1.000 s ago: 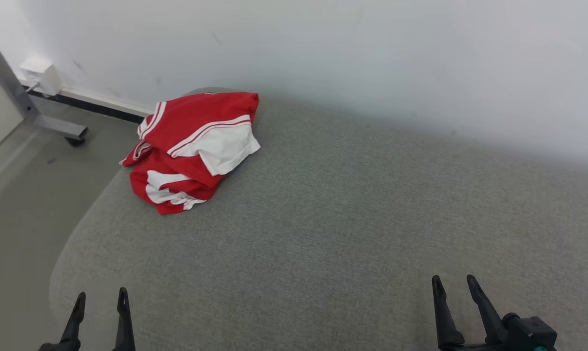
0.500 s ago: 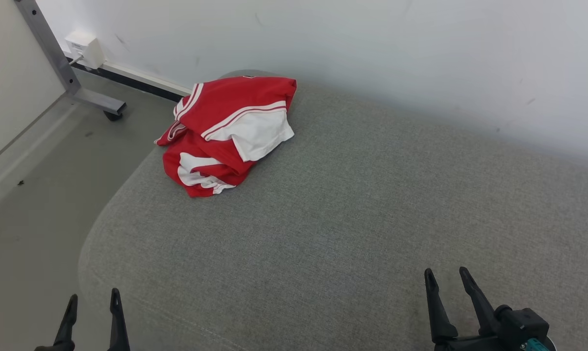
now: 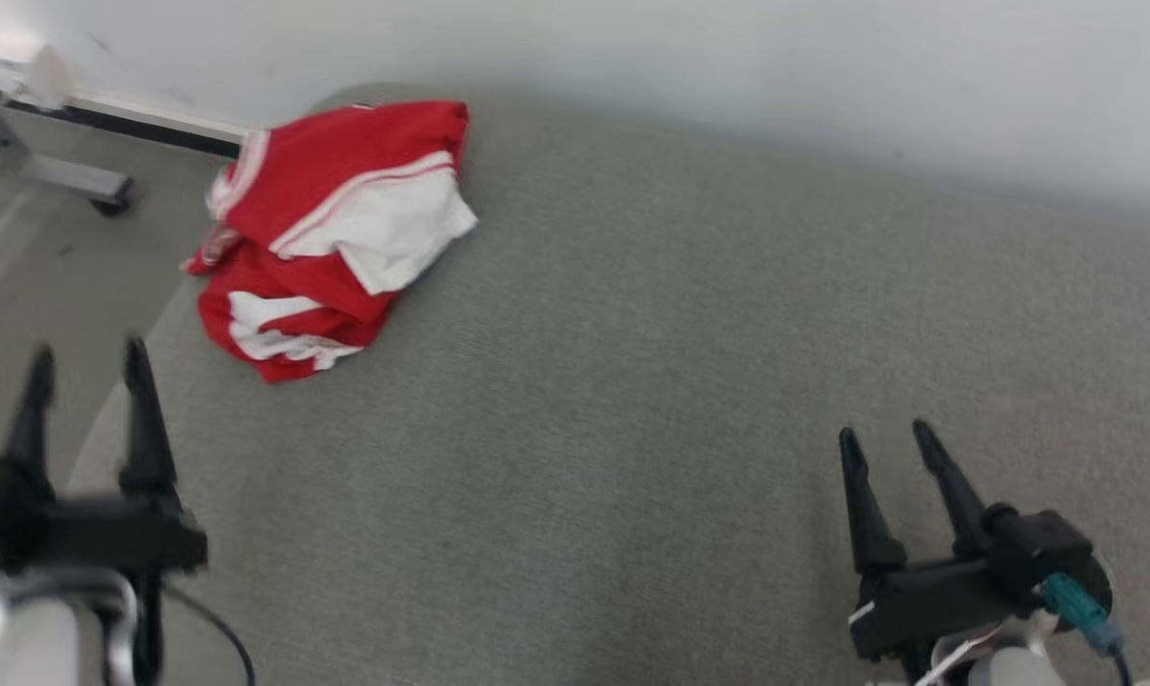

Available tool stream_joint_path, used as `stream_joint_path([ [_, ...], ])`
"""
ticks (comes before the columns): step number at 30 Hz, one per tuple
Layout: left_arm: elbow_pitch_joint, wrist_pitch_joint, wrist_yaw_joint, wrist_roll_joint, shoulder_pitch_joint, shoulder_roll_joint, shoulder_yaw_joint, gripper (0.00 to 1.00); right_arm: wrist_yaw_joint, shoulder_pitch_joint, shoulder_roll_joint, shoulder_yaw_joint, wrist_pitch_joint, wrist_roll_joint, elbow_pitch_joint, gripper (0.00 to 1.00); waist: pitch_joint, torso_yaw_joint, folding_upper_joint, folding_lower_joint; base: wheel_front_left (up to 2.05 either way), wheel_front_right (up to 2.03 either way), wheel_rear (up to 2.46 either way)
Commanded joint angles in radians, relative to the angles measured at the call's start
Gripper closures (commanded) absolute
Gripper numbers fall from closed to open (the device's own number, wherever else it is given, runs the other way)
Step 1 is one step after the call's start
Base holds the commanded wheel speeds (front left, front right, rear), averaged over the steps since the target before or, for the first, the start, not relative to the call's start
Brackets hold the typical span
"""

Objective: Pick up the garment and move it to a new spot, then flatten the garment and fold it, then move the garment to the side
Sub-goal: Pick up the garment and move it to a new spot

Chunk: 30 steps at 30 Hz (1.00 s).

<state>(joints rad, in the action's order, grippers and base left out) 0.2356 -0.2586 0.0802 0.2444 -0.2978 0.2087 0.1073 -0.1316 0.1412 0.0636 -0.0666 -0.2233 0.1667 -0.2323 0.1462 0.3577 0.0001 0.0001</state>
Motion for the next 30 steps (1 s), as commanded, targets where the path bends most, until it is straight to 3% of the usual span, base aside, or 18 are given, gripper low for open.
stream_joint_path([
  [1, 0.005, -0.003, 0.005, 0.01, -0.045, 0.011, 0.007, 0.0, 0.002, 0.017, 0.011, 0.005, 0.001, -0.006, 0.008, 0.0, 0.12, -0.115, -0.0001, -0.0001, 0.0, 0.0, 0.0],
  [8, 0.05, 0.037, 0.021, 0.041, -0.297, 0.115, 0.034, 0.0, 0.002, 0.084, 0.014, 0.053, -0.007, -0.011, 0.046, 0.0, 0.283, -0.269, -0.0001, -0.0001, 0.0, 0.0, 0.0],
  [16, 0.157, 0.117, 0.032, 0.078, -0.473, 0.236, 0.058, 0.0, 0.002, 0.111, -0.006, 0.073, -0.033, -0.004, 0.051, 0.0, 0.358, -0.403, -0.0001, -0.0001, 0.0, 0.0, 0.0],
  [23, 0.26, 0.199, 0.042, 0.085, -0.541, 0.337, 0.057, 0.0, 0.002, 0.124, -0.013, 0.092, -0.04, 0.011, 0.053, 0.0, 0.385, -0.471, -0.0001, -0.0001, 0.0, 0.0, 0.0],
  [30, 0.406, 0.277, 0.048, 0.092, -0.598, 0.397, 0.009, 0.0, 0.002, 0.124, -0.014, 0.095, -0.043, 0.016, 0.061, 0.0, 0.397, -0.5, -0.0001, -0.0001, 0.0, 0.0, 0.0],
])
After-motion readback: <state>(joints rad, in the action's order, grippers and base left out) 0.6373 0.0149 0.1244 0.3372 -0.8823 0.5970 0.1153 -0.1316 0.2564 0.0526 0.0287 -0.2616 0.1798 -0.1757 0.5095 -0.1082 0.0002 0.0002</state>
